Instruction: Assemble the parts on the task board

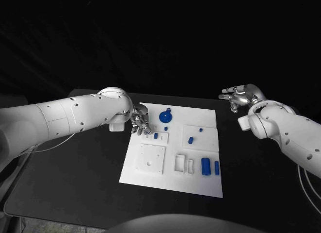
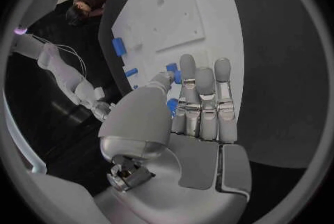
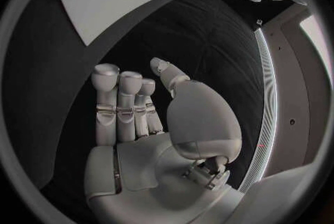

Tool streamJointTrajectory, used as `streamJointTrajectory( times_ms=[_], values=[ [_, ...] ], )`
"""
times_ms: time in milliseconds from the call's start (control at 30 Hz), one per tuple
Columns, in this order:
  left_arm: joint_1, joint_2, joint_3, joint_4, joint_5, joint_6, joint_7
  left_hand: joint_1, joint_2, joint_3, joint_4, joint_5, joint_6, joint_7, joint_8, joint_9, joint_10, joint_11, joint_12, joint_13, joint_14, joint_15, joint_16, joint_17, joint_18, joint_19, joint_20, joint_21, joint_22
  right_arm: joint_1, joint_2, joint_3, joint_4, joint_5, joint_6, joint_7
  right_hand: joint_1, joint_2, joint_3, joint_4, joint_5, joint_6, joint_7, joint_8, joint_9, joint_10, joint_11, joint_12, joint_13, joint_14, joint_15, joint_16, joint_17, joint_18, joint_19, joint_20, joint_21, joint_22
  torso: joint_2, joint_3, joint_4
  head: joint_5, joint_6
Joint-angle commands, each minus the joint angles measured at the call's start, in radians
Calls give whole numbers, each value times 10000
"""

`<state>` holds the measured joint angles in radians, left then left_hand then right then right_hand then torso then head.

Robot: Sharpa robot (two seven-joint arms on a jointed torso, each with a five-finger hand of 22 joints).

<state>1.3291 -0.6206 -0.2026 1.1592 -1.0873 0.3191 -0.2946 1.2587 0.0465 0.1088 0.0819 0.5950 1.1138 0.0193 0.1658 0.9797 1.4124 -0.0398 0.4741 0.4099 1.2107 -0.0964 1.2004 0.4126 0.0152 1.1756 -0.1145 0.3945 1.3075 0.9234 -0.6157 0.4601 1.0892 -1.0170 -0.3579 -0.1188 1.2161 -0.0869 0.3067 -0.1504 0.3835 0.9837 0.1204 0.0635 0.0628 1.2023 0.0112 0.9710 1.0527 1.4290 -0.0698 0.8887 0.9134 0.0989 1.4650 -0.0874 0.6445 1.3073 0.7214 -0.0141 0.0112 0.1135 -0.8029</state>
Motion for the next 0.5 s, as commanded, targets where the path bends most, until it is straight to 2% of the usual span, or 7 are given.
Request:
streamJointTrajectory(
  times_ms=[33, 233, 500],
  values=[
    [19, 81, -22, -24, -631, 399, 223, 4, 63, 1259, -1317, 27, 13, -51, 27, -20, -61, -31, 52, -20, -94, -2, 40, -15, -5, -64, -9, 37, 208, -5, 17, 3, -1, -75, 135, 41, -47, 37, 39, -1, 29, 81, 22, -16, 11, -177, -73, -35, 9, 40, -6, -41, -11, 145, 529, -10, -50, 111, 1, 6, 2, 0, -19],
    [19, 229, -90, -189, -792, 940, 234, 2, 117, 1275, -1325, 25, -89, -31, 111, 40, -142, -7, 90, -23, -191, 21, 101, -65, -5, -134, 11, 59, 211, -5, 38, 3, -10, -75, 132, 45, -47, 37, 39, -1, 29, 81, 22, -16, 11, -177, -73, -35, 9, 40, -6, -41, -11, 145, 529, -10, -50, 111, 7, -3, -1, -10, -27],
    [20, 389, -107, -526, -485, 1330, 24, -27, 149, 1290, -1361, -3, -130, -24, 184, 8, -171, -2, 145, -35, -217, 24, 163, -141, 1, -157, 14, 108, 208, -5, 54, 3, -10, -79, 123, 48, -47, 37, 39, -1, 29, 81, 22, -16, 11, -177, -73, -35, 9, 40, -6, -41, -11, 145, 529, -10, -50, 111, 8, -1, -2, -19, -30]
  ],
)
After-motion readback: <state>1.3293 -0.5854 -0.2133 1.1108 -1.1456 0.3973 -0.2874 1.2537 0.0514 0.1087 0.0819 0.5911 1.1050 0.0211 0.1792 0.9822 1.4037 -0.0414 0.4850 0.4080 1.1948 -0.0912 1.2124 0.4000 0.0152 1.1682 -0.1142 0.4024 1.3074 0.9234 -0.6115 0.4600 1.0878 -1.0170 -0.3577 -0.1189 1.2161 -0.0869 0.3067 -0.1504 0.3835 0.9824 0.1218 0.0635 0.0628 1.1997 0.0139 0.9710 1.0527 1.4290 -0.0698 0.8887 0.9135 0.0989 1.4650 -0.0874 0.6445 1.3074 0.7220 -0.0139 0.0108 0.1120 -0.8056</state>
